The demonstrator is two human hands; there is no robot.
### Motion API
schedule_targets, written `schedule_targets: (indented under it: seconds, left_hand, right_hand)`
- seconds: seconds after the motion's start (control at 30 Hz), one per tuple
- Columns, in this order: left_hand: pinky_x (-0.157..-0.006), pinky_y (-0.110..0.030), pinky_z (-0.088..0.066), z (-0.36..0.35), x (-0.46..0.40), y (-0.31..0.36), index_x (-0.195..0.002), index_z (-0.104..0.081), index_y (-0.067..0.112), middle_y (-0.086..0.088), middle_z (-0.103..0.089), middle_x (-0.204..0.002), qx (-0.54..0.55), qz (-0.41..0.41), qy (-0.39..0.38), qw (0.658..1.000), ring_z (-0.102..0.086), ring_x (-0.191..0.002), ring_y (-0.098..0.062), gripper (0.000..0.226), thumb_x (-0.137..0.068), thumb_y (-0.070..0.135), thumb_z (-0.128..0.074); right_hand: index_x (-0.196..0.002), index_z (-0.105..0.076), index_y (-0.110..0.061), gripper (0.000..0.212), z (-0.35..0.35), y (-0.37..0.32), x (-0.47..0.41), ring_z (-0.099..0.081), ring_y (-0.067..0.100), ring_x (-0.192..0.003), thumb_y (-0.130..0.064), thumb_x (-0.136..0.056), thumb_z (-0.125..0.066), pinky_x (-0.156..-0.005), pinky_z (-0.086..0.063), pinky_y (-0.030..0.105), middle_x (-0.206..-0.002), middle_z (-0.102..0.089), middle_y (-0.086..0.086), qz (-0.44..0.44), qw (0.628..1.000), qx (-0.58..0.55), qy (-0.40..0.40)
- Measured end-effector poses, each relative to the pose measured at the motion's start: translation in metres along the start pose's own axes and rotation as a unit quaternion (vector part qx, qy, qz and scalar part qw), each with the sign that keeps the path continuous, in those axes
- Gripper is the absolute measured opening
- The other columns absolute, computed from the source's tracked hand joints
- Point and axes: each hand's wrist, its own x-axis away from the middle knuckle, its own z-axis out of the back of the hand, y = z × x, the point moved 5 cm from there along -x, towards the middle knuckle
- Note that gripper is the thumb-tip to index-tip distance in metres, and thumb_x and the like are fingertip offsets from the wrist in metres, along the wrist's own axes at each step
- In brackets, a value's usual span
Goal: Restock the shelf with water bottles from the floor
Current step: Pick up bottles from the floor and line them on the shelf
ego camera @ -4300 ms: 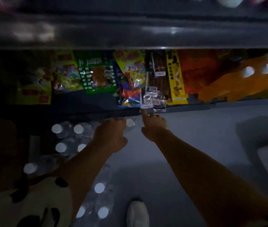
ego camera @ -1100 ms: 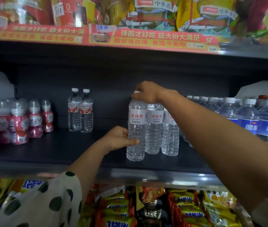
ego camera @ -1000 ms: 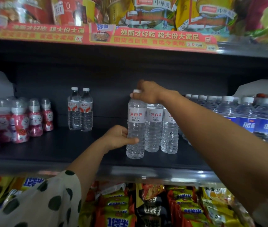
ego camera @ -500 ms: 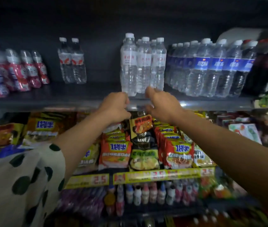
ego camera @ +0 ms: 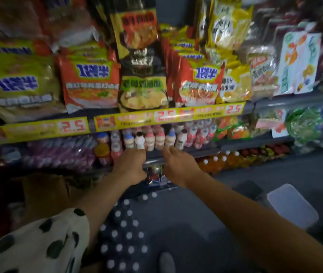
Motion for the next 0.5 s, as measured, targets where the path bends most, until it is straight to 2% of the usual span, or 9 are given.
schedule_targets:
  seconds: [0.07,0.17,0.23,0.33,0.4,0.5]
  left_hand:
    - [-0.075,-0.035,-0.049,-0.063,-0.024,-0.012,-0.101,-0.058,0.01,-0.008,-0.059,-0.108,0.001,0.005,-0.033,0.999,-0.057,-0.099,-0.028,0.026,-0.078,0.015,-0.069]
    - [-0.078,-0.041,-0.052,-0.165,-0.058,-0.039,-0.093,-0.058,0.009,-0.012,-0.059,-0.105,-0.007,0.029,-0.085,0.996,-0.059,-0.096,-0.03,0.019,-0.08,0.017,-0.068]
    - [-0.084,-0.04,-0.048,-0.237,-0.078,-0.06,-0.104,-0.058,0.009,-0.014,-0.06,-0.113,-0.017,0.056,-0.133,0.989,-0.059,-0.102,-0.031,0.023,-0.086,0.023,-0.062]
    - [-0.101,-0.039,-0.041,-0.33,-0.104,-0.087,-0.13,-0.049,0.018,-0.009,-0.054,-0.13,-0.044,0.067,-0.181,0.98,-0.05,-0.122,-0.03,0.051,-0.083,0.029,-0.065]
    - [-0.102,-0.037,-0.039,-0.374,-0.12,-0.104,-0.133,-0.046,0.02,-0.008,-0.052,-0.132,-0.027,0.081,-0.181,0.98,-0.048,-0.124,-0.028,0.058,-0.08,0.03,-0.067]
    - [-0.096,-0.038,-0.044,-0.426,-0.144,-0.129,-0.117,-0.055,0.01,-0.011,-0.057,-0.121,0.042,0.099,-0.164,0.981,-0.054,-0.116,-0.03,0.04,-0.079,0.019,-0.066]
  right_hand:
    - [-0.142,-0.028,-0.009,0.058,-0.066,0.018,-0.008,-0.049,0.038,-0.115,-0.018,-0.09,-0.052,-0.083,-0.044,0.041,-0.13,-0.045,0.016,-0.019,0.999,-0.007,-0.046]
    - [-0.146,-0.023,-0.009,0.065,-0.175,0.048,-0.019,-0.045,0.036,-0.122,-0.021,-0.09,-0.053,-0.093,-0.041,0.04,-0.141,-0.038,0.016,-0.048,0.991,-0.014,-0.126]
    - [-0.144,-0.026,-0.01,0.061,-0.249,0.067,-0.027,-0.043,0.035,-0.125,-0.022,-0.09,-0.053,-0.099,-0.038,0.039,-0.143,-0.036,0.015,-0.069,0.981,-0.033,-0.18]
    - [-0.146,-0.022,-0.01,0.064,-0.351,0.089,-0.044,-0.04,0.034,-0.127,-0.024,-0.092,-0.053,-0.102,-0.036,0.039,-0.142,-0.034,0.015,-0.084,0.965,-0.038,-0.247]
    - [-0.146,-0.021,-0.01,0.065,-0.408,0.099,-0.061,-0.043,0.034,-0.125,-0.024,-0.091,-0.053,-0.1,-0.037,0.038,-0.141,-0.034,0.015,-0.083,0.962,-0.035,-0.259]
    - [-0.143,-0.025,-0.012,0.061,-0.476,0.111,-0.097,-0.046,0.034,-0.12,-0.024,-0.09,-0.053,-0.095,-0.041,0.038,-0.137,-0.038,0.015,-0.078,0.969,-0.024,-0.234]
